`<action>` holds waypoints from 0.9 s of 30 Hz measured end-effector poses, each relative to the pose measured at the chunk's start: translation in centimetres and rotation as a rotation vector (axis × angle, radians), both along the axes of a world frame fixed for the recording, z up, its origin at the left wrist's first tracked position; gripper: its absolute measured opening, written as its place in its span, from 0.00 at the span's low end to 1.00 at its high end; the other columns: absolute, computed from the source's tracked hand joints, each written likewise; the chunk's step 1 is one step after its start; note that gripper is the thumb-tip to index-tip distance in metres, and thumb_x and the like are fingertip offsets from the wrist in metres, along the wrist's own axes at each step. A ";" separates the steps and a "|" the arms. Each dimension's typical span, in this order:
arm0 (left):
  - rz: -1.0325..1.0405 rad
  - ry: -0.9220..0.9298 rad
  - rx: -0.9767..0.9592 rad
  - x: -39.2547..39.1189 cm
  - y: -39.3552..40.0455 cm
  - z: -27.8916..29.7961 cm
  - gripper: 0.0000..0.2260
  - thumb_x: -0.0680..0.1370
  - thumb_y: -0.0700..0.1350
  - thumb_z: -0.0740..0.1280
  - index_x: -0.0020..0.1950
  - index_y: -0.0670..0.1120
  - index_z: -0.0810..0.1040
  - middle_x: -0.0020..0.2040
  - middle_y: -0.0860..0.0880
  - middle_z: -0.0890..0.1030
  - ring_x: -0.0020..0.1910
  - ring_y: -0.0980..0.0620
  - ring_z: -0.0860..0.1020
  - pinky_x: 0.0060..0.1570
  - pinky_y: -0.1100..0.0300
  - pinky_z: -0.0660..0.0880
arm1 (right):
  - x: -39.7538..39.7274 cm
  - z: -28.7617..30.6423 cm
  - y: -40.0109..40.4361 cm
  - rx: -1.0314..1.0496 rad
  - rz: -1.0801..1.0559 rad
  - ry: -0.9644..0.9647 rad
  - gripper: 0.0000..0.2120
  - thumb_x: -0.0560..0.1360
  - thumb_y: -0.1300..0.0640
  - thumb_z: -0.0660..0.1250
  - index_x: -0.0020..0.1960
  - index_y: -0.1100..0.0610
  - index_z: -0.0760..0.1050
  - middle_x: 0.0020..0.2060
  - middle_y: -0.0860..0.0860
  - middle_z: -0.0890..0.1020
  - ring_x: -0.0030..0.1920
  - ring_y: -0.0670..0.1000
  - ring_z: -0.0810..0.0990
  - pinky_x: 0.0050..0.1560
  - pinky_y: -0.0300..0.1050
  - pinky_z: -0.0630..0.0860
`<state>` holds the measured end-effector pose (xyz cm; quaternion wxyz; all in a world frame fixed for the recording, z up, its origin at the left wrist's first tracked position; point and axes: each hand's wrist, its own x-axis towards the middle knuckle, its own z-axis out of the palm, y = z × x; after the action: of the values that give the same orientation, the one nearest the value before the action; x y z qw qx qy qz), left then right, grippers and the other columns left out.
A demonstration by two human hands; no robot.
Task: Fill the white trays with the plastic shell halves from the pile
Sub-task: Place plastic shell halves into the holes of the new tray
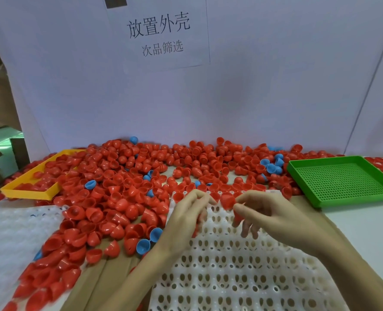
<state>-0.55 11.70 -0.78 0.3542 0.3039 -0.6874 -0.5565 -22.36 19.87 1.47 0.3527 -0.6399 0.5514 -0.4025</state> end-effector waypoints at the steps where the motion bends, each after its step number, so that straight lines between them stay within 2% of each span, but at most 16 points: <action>1: -0.013 -0.065 -0.114 0.2 -0.1 0.0 0.12 0.81 0.60 0.65 0.54 0.55 0.82 0.37 0.50 0.78 0.35 0.53 0.75 0.39 0.64 0.73 | 0.2 0.0 0.1 0.025 0.056 0.001 0.11 0.81 0.48 0.69 0.58 0.53 0.83 0.45 0.53 0.88 0.41 0.52 0.88 0.41 0.43 0.82; 3: -0.102 -0.193 -0.262 0.5 -0.2 0.2 0.12 0.81 0.63 0.67 0.56 0.57 0.83 0.42 0.44 0.81 0.40 0.44 0.79 0.47 0.56 0.78 | 0.6 -0.1 0.1 0.048 0.119 0.004 0.10 0.80 0.47 0.71 0.57 0.51 0.84 0.44 0.53 0.87 0.39 0.51 0.86 0.39 0.41 0.80; 5: -0.131 -0.215 -0.301 0.5 -0.1 0.3 0.12 0.83 0.60 0.66 0.54 0.55 0.85 0.44 0.46 0.83 0.44 0.42 0.81 0.51 0.49 0.78 | 1.1 -0.1 0.1 0.027 0.103 0.009 0.10 0.79 0.47 0.71 0.57 0.50 0.84 0.44 0.53 0.87 0.39 0.52 0.86 0.39 0.40 0.80; 6: -0.093 -0.202 -0.322 0.5 -0.1 0.4 0.13 0.83 0.60 0.66 0.55 0.55 0.85 0.43 0.49 0.83 0.42 0.45 0.81 0.48 0.51 0.79 | 1.3 -0.1 0.0 0.007 0.078 -0.006 0.11 0.80 0.47 0.70 0.59 0.50 0.83 0.44 0.53 0.88 0.40 0.52 0.87 0.39 0.40 0.80; 7: -0.023 -0.174 -0.318 0.4 -0.4 0.3 0.14 0.82 0.61 0.65 0.57 0.54 0.84 0.39 0.53 0.82 0.38 0.49 0.80 0.41 0.55 0.78 | 1.4 -0.1 0.0 -0.012 0.043 -0.040 0.13 0.80 0.46 0.68 0.61 0.50 0.81 0.45 0.53 0.88 0.41 0.54 0.87 0.40 0.42 0.81; 8: 0.070 -0.104 -0.234 0.4 -0.8 0.3 0.17 0.82 0.62 0.65 0.60 0.53 0.83 0.35 0.56 0.79 0.33 0.55 0.76 0.35 0.62 0.75 | 1.4 0.0 -0.1 -0.020 0.006 -0.083 0.14 0.81 0.46 0.66 0.63 0.51 0.79 0.46 0.54 0.88 0.41 0.55 0.88 0.40 0.43 0.82; 9: 0.160 0.012 -0.050 0.6 -1.3 0.4 0.19 0.81 0.63 0.66 0.63 0.51 0.82 0.33 0.57 0.75 0.31 0.57 0.72 0.34 0.65 0.72 | 1.3 0.0 -0.1 -0.024 -0.026 -0.110 0.15 0.81 0.46 0.65 0.64 0.51 0.78 0.46 0.54 0.88 0.42 0.56 0.88 0.40 0.44 0.83; 10: 0.205 0.179 0.208 1.0 -2.0 0.6 0.21 0.81 0.62 0.67 0.65 0.48 0.80 0.33 0.56 0.71 0.30 0.57 0.69 0.35 0.65 0.71 | 1.2 0.1 -0.1 -0.027 -0.050 -0.112 0.15 0.82 0.46 0.64 0.65 0.51 0.78 0.46 0.54 0.88 0.42 0.57 0.88 0.40 0.46 0.83; 12: 0.144 0.523 0.669 1.9 -3.6 0.8 0.17 0.80 0.57 0.71 0.59 0.45 0.78 0.37 0.52 0.68 0.33 0.57 0.65 0.42 0.60 0.70 | 1.0 0.1 -0.1 -0.034 -0.075 -0.074 0.13 0.83 0.48 0.63 0.64 0.51 0.79 0.45 0.53 0.88 0.41 0.56 0.88 0.41 0.49 0.84; 13: 0.107 0.608 0.794 2.3 -4.0 0.9 0.15 0.81 0.54 0.72 0.58 0.43 0.77 0.39 0.51 0.69 0.35 0.57 0.66 0.45 0.58 0.70 | 1.0 0.0 -0.1 -0.032 -0.081 -0.054 0.12 0.84 0.50 0.63 0.63 0.51 0.79 0.45 0.53 0.88 0.41 0.55 0.88 0.41 0.49 0.84; 15: 0.056 0.696 0.891 2.5 -4.1 1.0 0.15 0.79 0.42 0.72 0.63 0.38 0.76 0.43 0.47 0.76 0.39 0.55 0.73 0.50 0.58 0.75 | 1.1 -0.1 0.0 -0.023 -0.080 -0.015 0.10 0.84 0.52 0.63 0.62 0.51 0.80 0.44 0.51 0.88 0.41 0.53 0.88 0.41 0.47 0.83; 17: 0.027 0.741 0.882 2.4 -3.9 1.0 0.21 0.77 0.38 0.71 0.69 0.34 0.75 0.50 0.41 0.82 0.45 0.49 0.81 0.54 0.55 0.79 | 1.3 -0.3 0.0 -0.018 -0.063 0.020 0.09 0.84 0.53 0.64 0.61 0.50 0.80 0.44 0.50 0.88 0.41 0.52 0.88 0.41 0.45 0.83; 19: -0.028 0.714 0.832 2.0 -3.4 1.2 0.24 0.77 0.40 0.70 0.71 0.34 0.75 0.61 0.37 0.83 0.57 0.42 0.84 0.62 0.49 0.79 | 1.6 -0.5 0.0 -0.034 -0.049 0.054 0.09 0.84 0.54 0.66 0.62 0.48 0.79 0.45 0.49 0.88 0.42 0.51 0.88 0.41 0.44 0.82; 22: -0.156 0.585 0.699 1.1 -2.3 1.0 0.23 0.81 0.46 0.64 0.75 0.37 0.72 0.69 0.35 0.79 0.69 0.39 0.79 0.71 0.45 0.72 | 2.4 -0.6 0.0 -0.106 -0.024 0.075 0.11 0.81 0.54 0.70 0.63 0.46 0.79 0.46 0.48 0.87 0.43 0.51 0.88 0.41 0.44 0.82; 24: -0.241 0.480 0.601 0.5 -1.4 0.8 0.21 0.87 0.49 0.57 0.76 0.39 0.71 0.71 0.37 0.78 0.72 0.40 0.77 0.72 0.45 0.70 | 3.1 -0.6 0.0 -0.185 -0.013 0.053 0.12 0.81 0.54 0.71 0.63 0.44 0.79 0.48 0.46 0.87 0.43 0.52 0.88 0.40 0.43 0.83; 27: -0.289 0.354 0.495 0.0 -0.8 0.1 0.20 0.89 0.49 0.53 0.77 0.43 0.73 0.74 0.38 0.76 0.76 0.41 0.73 0.76 0.42 0.66 | 4.2 -1.1 -0.1 -0.260 -0.034 -0.002 0.12 0.82 0.55 0.70 0.63 0.44 0.80 0.49 0.45 0.87 0.44 0.53 0.87 0.39 0.44 0.83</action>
<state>-0.56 10.91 -0.68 0.3008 0.1786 -0.4953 -0.7952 -18.17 19.78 0.37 0.2605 -0.6703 0.5050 -0.4774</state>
